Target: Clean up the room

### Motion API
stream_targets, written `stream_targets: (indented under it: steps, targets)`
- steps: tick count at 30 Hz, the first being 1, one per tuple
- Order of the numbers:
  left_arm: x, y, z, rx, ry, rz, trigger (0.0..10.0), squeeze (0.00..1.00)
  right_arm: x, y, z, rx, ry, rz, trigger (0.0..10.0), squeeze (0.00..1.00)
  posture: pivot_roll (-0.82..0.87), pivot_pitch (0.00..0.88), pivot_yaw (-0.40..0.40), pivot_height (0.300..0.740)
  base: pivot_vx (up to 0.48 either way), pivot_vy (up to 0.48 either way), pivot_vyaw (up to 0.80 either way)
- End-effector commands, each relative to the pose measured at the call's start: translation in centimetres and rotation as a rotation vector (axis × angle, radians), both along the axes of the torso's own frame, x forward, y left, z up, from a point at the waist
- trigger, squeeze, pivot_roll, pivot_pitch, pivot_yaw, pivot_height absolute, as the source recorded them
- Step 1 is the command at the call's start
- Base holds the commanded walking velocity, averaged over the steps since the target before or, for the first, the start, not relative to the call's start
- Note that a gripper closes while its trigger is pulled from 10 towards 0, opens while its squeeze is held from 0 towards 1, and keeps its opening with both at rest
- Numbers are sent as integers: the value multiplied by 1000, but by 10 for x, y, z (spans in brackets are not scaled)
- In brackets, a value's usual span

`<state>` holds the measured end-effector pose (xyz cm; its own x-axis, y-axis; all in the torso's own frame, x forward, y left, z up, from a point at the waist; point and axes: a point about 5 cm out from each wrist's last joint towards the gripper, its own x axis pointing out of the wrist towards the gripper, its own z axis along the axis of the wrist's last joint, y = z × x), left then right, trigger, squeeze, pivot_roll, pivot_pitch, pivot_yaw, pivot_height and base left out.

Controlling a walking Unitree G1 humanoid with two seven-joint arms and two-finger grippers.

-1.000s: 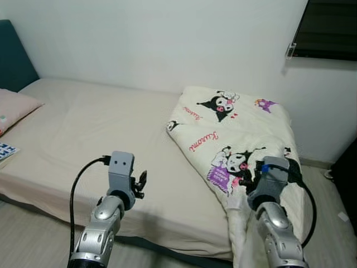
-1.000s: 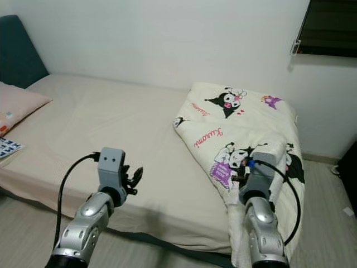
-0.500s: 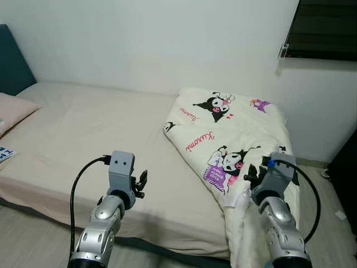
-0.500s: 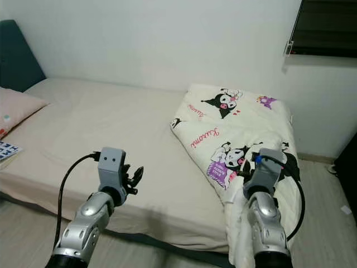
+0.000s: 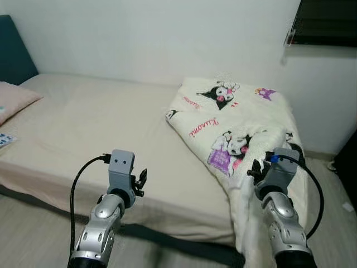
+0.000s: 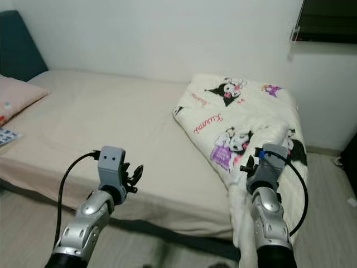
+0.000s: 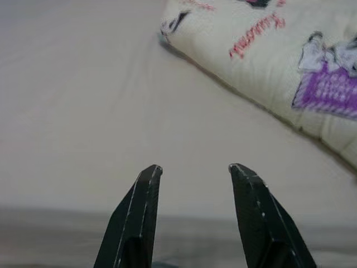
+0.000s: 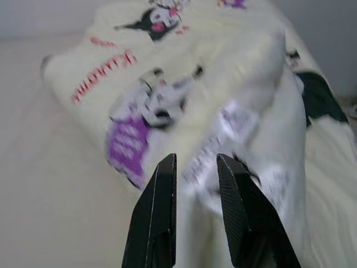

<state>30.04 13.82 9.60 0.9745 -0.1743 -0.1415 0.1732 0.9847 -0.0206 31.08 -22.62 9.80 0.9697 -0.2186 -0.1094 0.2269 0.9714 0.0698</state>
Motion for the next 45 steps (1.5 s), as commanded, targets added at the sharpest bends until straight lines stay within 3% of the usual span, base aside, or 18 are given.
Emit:
stream_targets:
  steps: [1,9,18,25,26,28,29,32,35,39,45]
  targets:
    - [-1,3,-3,15,13,4,10000,0,0,-4,0,-3,-1,-21,10000,0,-24,47,29,591,0,0,0]
    - [0,3,-2,14,9,-11,10000,0,1,-13,4,-13,-23,-66,10000,0,-26,54,31,591,0,0,0]
    - [4,14,4,7,-18,2,10000,0,14,-35,22,-24,-60,-137,10000,0,-22,83,16,581,0,0,0]
    - [7,22,17,7,-78,15,10000,0,28,-41,33,-1,-96,-137,10000,0,10,115,11,576,0,0,0]
    - [7,26,24,9,-107,16,10000,0,34,-44,38,38,-120,-128,10000,643,21,125,13,576,0,0,0]
    - [7,26,24,9,-107,16,10000,0,34,-44,38,38,-120,-128,10000,643,21,125,13,576,0,0,0]
    - [7,30,29,10,-130,15,10000,0,40,-45,43,69,-142,-109,10000,1000,32,135,16,576,0,0,0]
    - [5,34,33,11,-147,10,10000,0,46,-46,48,103,-165,-91,10000,1000,41,145,19,576,0,0,0]
    - [1,38,43,19,-188,-22,10000,0,55,-49,60,210,-218,-68,10000,1000,67,162,17,576,0,0,0]
    - [0,38,44,19,-194,-28,10000,0,56,-50,61,229,-226,-69,10000,1000,67,162,17,576,0,0,0]
    - [-10,32,50,60,-219,-139,10000,0,54,-63,58,386,-270,-141,10000,1000,98,176,18,576,0,0,0]
